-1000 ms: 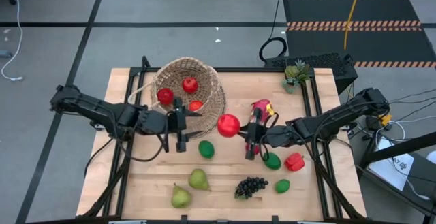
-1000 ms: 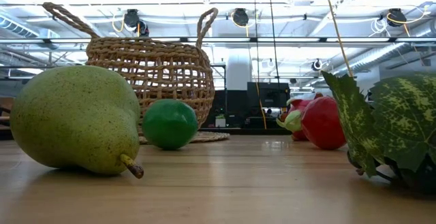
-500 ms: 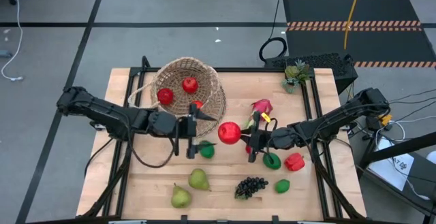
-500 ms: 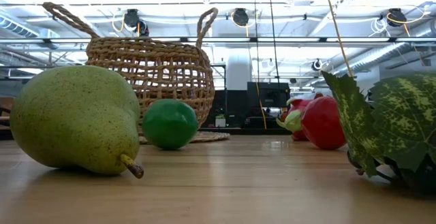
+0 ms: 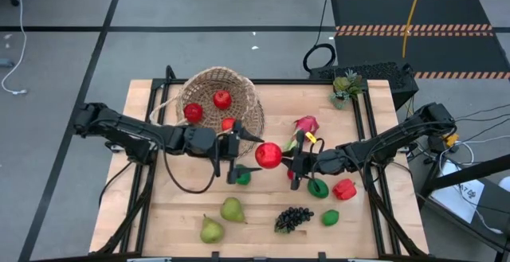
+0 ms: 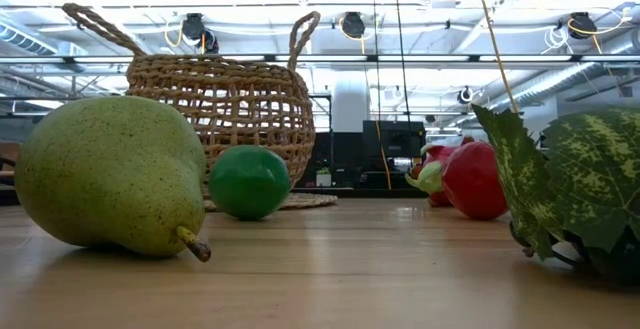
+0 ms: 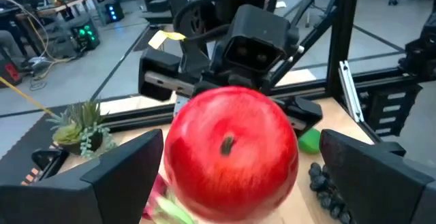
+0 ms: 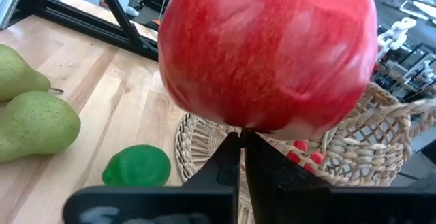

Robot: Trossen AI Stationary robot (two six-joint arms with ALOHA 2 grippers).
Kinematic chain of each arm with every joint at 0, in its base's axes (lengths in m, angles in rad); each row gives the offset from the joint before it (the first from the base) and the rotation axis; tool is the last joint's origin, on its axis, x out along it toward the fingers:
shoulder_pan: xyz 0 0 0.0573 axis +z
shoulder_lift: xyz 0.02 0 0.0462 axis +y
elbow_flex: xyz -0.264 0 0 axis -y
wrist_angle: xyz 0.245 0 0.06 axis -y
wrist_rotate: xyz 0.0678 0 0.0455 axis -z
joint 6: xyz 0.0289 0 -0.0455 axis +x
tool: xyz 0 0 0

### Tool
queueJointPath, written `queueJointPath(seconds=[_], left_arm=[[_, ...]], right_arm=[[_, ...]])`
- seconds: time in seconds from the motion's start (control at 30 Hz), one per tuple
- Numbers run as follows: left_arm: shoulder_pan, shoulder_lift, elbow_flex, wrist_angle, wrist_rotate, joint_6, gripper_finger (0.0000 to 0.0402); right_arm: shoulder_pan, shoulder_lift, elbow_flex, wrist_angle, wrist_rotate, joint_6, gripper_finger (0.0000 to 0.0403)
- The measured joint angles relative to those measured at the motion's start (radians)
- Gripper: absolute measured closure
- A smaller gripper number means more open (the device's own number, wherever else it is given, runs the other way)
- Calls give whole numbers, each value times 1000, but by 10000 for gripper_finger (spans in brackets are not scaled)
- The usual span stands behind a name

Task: Build produce basket
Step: Put the apple into the basket

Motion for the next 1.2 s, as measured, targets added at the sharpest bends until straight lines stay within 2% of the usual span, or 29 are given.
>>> queueJointPath(seconds=[0.43, 0.67, 0.9, 1.0, 1.2], left_arm=[[29, 33, 0, 13, 0, -18, 9], [37, 35, 0, 37, 145, -1, 9], [37, 36, 0, 43, 142, 0, 10], [37, 36, 0, 43, 126, 9, 25], [37, 36, 0, 46, 125, 7, 92]], right_arm=[[0, 0, 0, 12, 2, 9, 399], [0, 0, -1, 13, -2, 2, 399], [0, 1, -1, 16, -1, 1, 399], [0, 1, -1, 18, 0, 1, 399], [0, 1, -1, 17, 0, 1, 399]])
